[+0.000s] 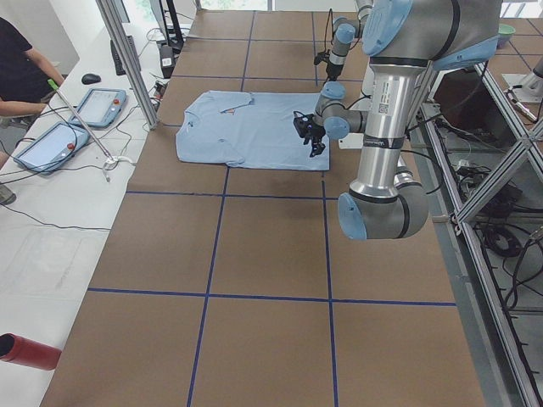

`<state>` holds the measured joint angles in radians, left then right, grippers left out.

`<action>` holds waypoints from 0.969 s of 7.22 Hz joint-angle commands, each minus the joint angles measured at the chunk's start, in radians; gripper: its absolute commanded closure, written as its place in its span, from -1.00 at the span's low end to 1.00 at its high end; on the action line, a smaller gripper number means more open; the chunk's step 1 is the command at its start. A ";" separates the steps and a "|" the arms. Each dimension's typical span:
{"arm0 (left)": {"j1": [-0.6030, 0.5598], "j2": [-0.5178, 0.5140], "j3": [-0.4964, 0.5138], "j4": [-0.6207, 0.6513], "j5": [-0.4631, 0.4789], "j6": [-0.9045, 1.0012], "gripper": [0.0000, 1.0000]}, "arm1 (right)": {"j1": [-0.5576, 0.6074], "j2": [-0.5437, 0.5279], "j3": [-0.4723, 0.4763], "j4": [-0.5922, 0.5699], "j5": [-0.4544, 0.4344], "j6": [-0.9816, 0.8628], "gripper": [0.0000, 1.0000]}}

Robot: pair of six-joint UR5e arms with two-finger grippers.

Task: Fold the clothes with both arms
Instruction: 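Move both grippers to the hem corners nearest the robot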

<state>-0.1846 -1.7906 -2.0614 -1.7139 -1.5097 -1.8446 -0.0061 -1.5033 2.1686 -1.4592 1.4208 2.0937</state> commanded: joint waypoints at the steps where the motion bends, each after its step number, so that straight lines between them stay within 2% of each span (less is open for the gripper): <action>1: 0.043 0.060 -0.003 0.008 0.005 -0.051 -0.36 | 0.009 0.000 0.002 -0.001 0.013 -0.003 1.00; 5: 0.056 0.063 -0.005 0.010 -0.047 -0.065 -0.33 | 0.011 0.002 0.000 -0.001 0.013 -0.001 1.00; 7: 0.076 0.063 -0.005 0.010 -0.049 -0.082 -0.22 | 0.011 0.002 0.000 -0.001 0.013 -0.001 1.00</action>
<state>-0.1249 -1.7276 -2.0673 -1.7036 -1.5560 -1.9133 0.0045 -1.5019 2.1688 -1.4598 1.4343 2.0922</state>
